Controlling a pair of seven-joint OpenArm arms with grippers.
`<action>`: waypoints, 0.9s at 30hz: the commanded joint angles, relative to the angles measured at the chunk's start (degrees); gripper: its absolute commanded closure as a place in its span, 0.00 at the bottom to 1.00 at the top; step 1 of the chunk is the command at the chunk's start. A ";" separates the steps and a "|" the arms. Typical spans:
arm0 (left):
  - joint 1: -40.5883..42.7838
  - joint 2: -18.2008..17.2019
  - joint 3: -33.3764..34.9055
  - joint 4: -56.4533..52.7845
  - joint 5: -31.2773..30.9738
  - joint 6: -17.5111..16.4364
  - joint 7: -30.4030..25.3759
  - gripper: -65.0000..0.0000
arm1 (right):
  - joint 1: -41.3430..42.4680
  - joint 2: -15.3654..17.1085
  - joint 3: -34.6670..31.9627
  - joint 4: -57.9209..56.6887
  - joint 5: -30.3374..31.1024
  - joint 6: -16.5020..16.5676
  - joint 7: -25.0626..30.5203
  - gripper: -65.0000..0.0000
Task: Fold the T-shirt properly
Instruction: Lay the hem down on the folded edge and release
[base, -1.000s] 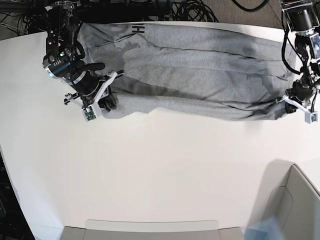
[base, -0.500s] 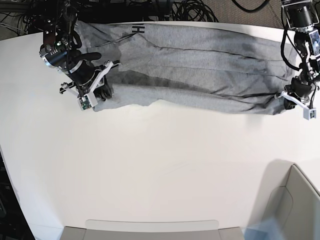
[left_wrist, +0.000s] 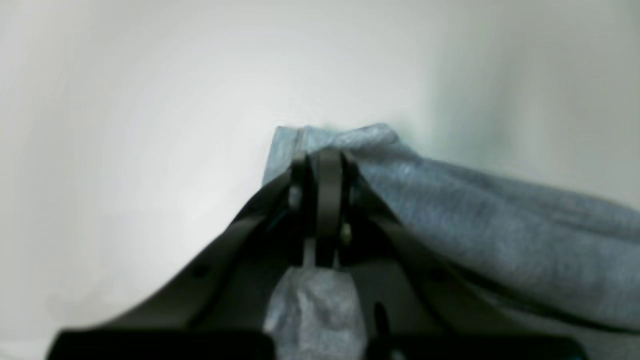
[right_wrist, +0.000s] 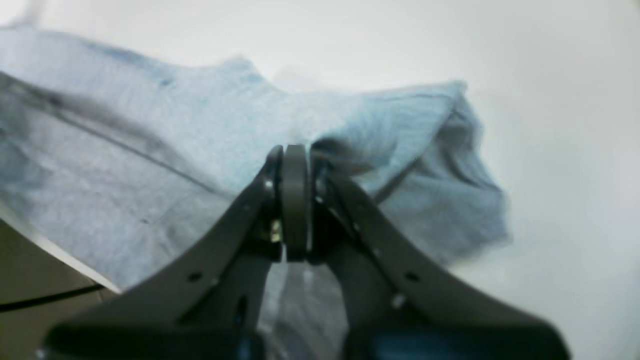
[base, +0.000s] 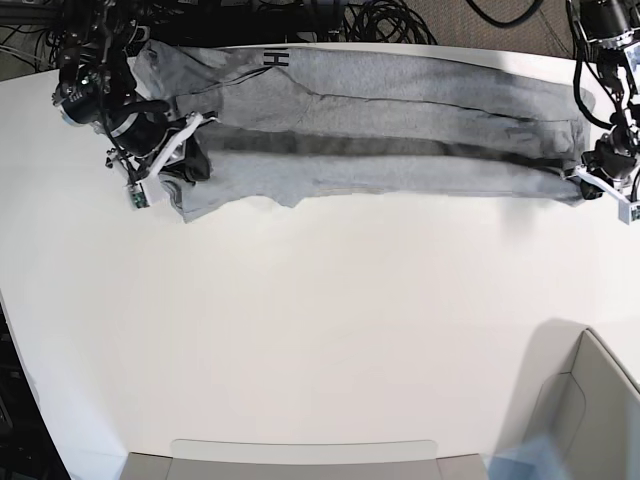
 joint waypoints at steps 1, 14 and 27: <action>-0.25 -1.47 -0.28 0.93 -0.67 -0.15 -1.04 1.00 | 0.39 0.82 0.80 1.08 2.08 0.22 -0.09 1.00; 3.53 -1.47 -0.72 1.28 -0.76 -0.24 -1.04 1.00 | -1.02 1.78 2.91 1.08 4.54 0.13 -3.07 1.00; 8.19 -1.47 -0.72 6.73 -0.76 0.02 -1.04 1.00 | -5.06 1.96 2.91 1.34 12.54 0.13 -2.81 1.00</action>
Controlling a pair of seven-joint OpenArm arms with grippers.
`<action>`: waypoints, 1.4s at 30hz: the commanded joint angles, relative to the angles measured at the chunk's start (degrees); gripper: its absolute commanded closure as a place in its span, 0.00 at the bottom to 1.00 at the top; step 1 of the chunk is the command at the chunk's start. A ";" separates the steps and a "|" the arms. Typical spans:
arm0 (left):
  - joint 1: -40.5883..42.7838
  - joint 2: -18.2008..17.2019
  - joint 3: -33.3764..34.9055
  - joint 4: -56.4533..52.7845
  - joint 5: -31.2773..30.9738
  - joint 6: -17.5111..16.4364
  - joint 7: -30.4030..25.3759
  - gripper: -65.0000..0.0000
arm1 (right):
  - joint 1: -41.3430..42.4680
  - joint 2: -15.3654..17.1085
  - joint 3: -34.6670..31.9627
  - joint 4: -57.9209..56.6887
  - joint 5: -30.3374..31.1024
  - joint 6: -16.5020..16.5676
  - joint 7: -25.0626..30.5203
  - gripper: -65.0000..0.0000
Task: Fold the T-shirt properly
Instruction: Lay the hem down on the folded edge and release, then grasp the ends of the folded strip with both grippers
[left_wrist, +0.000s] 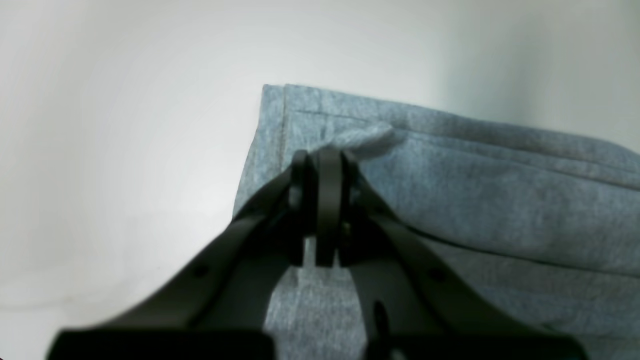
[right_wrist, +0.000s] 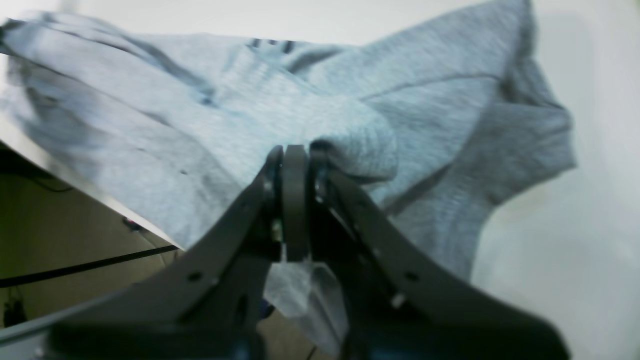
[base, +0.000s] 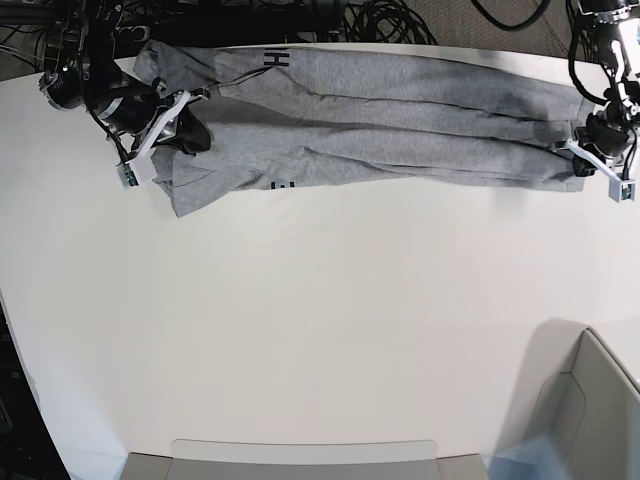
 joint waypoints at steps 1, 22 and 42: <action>-0.09 -1.28 -0.67 0.89 -0.28 0.00 -0.80 1.00 | -0.14 0.63 0.42 1.23 1.50 0.11 0.97 1.00; 5.01 1.89 -6.04 2.12 -0.02 -0.26 1.31 1.00 | -7.00 1.86 0.42 1.23 1.33 0.02 0.97 1.00; 6.50 3.91 -9.64 3.88 -0.90 -0.17 0.69 0.71 | -8.58 1.42 0.42 1.14 -4.56 0.02 1.06 1.00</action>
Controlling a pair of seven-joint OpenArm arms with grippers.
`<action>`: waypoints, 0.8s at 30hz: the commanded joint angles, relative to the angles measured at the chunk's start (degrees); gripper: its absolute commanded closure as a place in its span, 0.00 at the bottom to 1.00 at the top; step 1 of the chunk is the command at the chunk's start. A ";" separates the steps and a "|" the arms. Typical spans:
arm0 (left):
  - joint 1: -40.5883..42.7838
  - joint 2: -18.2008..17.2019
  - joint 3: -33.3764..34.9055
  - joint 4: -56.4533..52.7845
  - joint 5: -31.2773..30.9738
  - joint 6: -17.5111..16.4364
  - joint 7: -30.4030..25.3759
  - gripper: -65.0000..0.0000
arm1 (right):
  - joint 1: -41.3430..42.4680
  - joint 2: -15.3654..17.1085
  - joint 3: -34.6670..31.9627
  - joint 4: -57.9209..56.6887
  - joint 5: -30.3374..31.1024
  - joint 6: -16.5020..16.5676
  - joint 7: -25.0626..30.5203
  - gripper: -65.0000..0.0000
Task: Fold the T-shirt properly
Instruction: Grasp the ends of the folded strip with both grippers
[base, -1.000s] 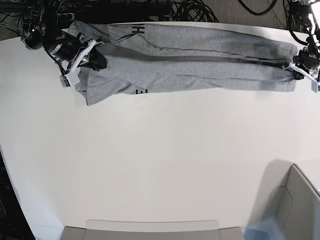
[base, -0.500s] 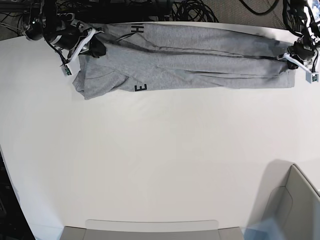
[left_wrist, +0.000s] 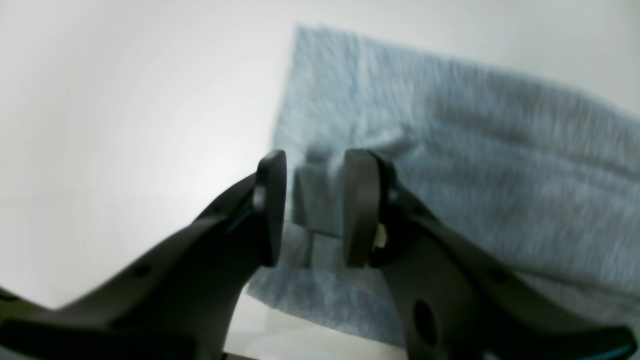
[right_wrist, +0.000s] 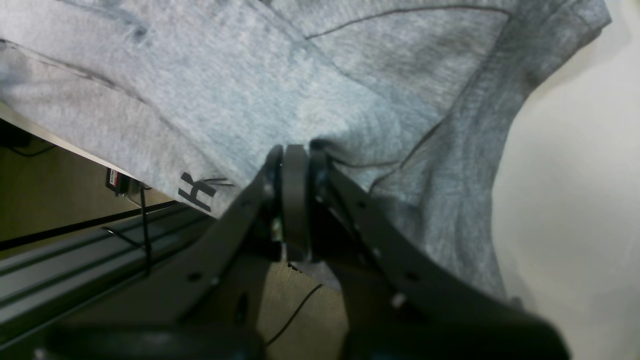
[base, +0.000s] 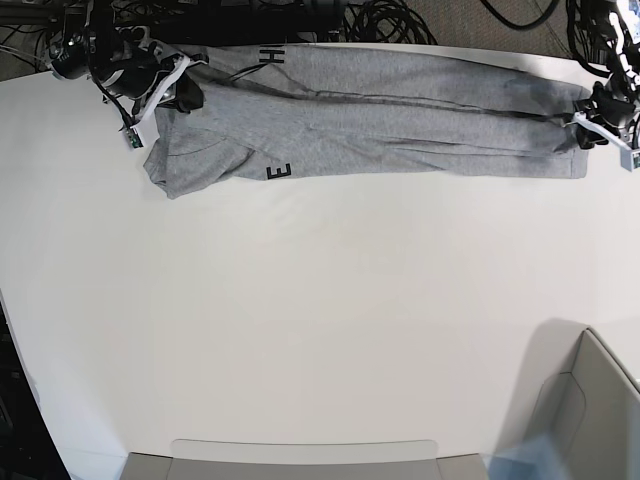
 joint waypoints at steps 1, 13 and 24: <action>-0.12 -0.64 -1.58 0.89 -1.73 0.04 -0.03 0.72 | -0.06 0.48 0.31 0.88 0.51 0.06 0.66 0.99; 0.49 -6.44 -1.05 -10.89 -17.03 0.31 -0.55 0.70 | 0.64 0.83 0.31 0.79 0.51 0.24 0.49 0.76; 0.41 -9.16 4.31 -13.97 -17.38 0.13 -3.02 0.70 | 0.73 0.92 0.22 0.79 0.51 0.33 0.49 0.76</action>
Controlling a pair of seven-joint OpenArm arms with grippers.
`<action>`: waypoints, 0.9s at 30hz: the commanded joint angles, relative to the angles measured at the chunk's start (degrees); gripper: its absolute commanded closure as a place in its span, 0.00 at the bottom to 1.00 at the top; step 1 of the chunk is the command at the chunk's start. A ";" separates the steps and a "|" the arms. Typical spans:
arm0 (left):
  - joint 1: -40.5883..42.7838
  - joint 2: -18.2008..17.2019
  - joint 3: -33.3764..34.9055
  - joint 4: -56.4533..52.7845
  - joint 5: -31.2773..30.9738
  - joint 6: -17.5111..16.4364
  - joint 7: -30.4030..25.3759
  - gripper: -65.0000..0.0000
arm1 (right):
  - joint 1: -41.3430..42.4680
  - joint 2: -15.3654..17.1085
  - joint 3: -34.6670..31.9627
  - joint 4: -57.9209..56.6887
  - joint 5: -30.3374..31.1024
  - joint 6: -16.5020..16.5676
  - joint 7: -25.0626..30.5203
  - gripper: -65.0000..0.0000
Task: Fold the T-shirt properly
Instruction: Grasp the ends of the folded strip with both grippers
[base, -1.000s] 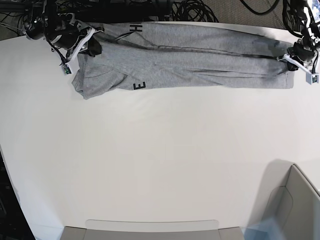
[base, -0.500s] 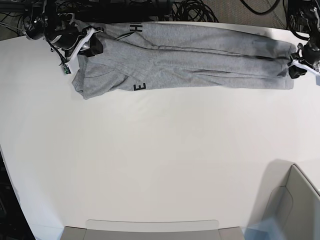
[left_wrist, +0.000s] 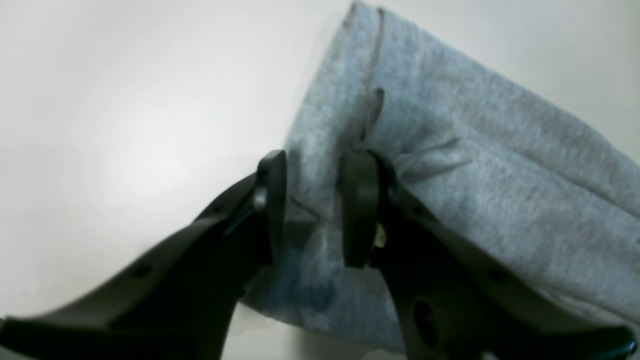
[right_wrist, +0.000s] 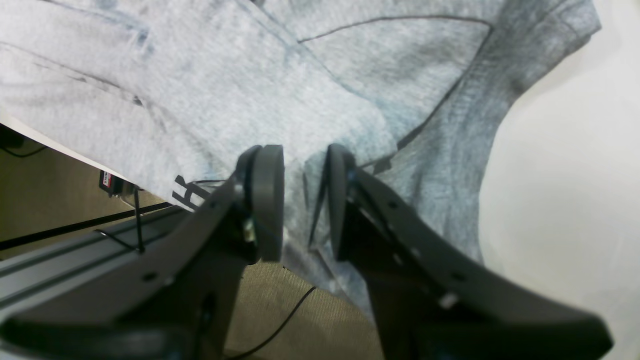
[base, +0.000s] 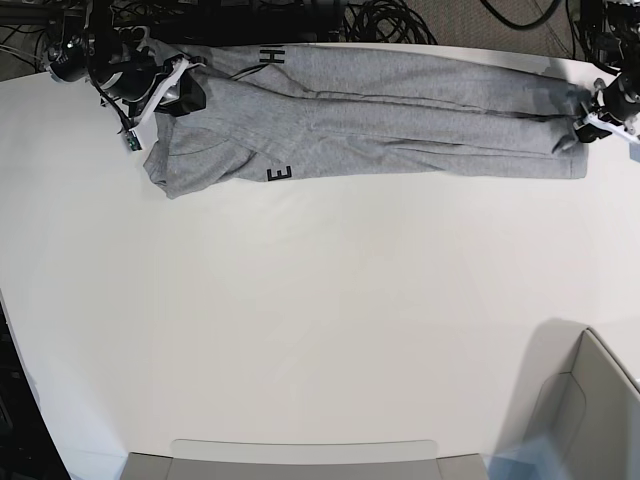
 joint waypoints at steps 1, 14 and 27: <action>0.10 -1.69 -0.83 0.61 -0.49 -0.17 -1.16 0.70 | 0.08 0.61 0.22 0.82 0.90 0.30 0.64 0.76; 0.10 -2.39 -4.43 6.32 -2.24 -0.35 -1.60 0.70 | 0.60 0.61 0.13 0.82 0.90 0.30 0.47 0.76; 0.10 -3.80 1.81 1.67 -3.30 0.00 -1.77 0.70 | 0.51 0.61 0.22 0.73 0.90 0.30 0.47 0.76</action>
